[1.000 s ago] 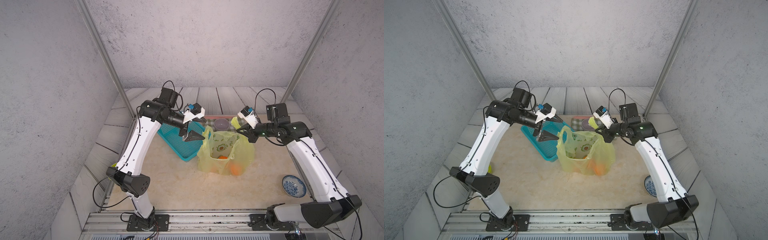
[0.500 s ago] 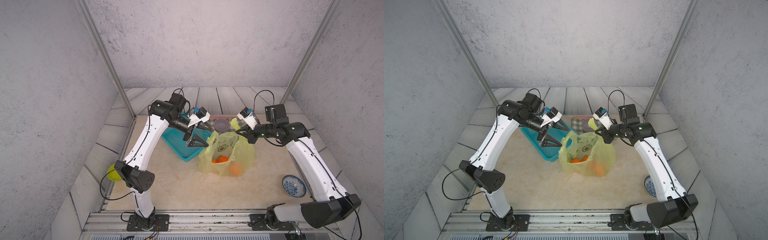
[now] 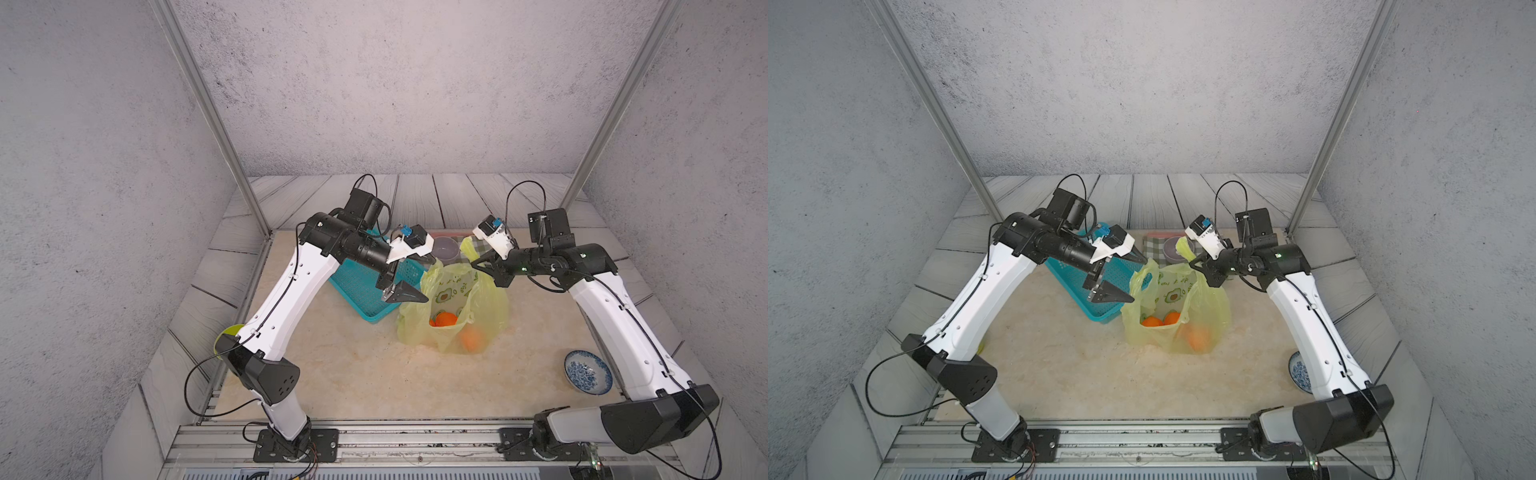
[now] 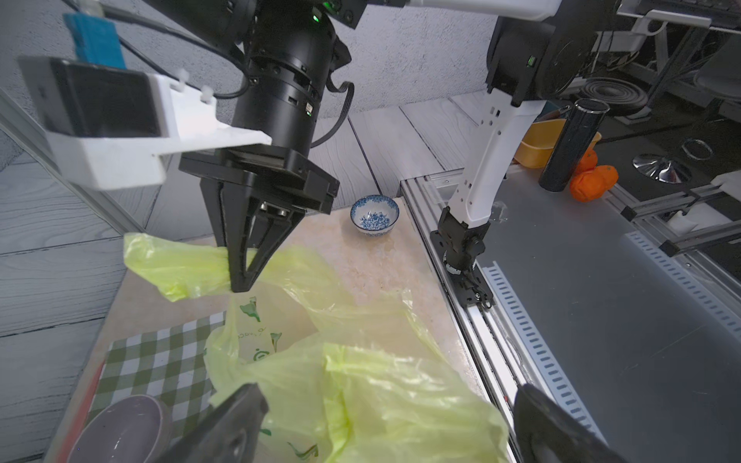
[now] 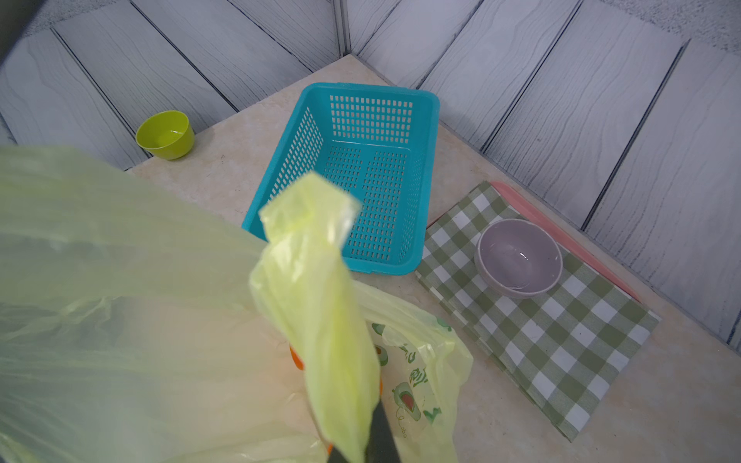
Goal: Place the oranges into plastic bags & tie knots
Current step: Adjust the plastic bag at the center of the board.
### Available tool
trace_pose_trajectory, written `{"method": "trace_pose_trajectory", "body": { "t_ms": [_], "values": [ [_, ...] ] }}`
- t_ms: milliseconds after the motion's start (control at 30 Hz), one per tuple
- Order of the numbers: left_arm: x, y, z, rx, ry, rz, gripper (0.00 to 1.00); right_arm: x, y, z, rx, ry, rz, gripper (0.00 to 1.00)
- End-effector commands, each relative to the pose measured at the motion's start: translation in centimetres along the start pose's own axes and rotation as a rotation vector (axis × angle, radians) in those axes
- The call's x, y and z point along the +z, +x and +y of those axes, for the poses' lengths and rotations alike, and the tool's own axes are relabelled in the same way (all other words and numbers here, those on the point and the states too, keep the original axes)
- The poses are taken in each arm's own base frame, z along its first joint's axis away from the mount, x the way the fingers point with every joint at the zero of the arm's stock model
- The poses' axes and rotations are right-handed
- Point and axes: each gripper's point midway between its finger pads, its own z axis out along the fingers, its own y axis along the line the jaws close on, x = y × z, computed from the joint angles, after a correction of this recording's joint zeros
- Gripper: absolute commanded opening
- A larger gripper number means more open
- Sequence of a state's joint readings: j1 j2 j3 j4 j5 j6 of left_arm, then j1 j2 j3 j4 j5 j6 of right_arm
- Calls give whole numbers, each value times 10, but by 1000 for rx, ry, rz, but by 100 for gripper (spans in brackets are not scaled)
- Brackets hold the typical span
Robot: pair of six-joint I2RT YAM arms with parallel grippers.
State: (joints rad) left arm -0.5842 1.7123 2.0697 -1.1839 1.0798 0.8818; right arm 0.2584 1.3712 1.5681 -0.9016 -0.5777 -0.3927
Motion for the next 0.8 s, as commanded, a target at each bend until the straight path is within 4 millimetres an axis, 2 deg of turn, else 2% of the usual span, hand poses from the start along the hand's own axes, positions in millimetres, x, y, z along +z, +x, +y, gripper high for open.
{"method": "trace_pose_trajectory", "body": {
  "t_ms": [0,167,233,467,600,633,767],
  "values": [
    [6,5,14,-8,-37,24,100,7,7,1,27,-27,16,5],
    [17,8,19,-6,-30,37,99,7,7,1,26,-26,16,5],
    [21,6,24,-24,-35,29,93,8,9,0,29,-25,21,5],
    [28,-3,57,-121,-129,-17,47,7,12,0,25,-14,25,5],
    [25,-4,69,-174,-201,-31,7,1,10,0,26,7,17,5],
    [23,-5,70,-184,-220,-37,0,-1,9,-1,25,20,13,5],
    [6,-5,77,-253,-329,-59,0,-14,6,-8,29,109,5,5]
  ]
}}
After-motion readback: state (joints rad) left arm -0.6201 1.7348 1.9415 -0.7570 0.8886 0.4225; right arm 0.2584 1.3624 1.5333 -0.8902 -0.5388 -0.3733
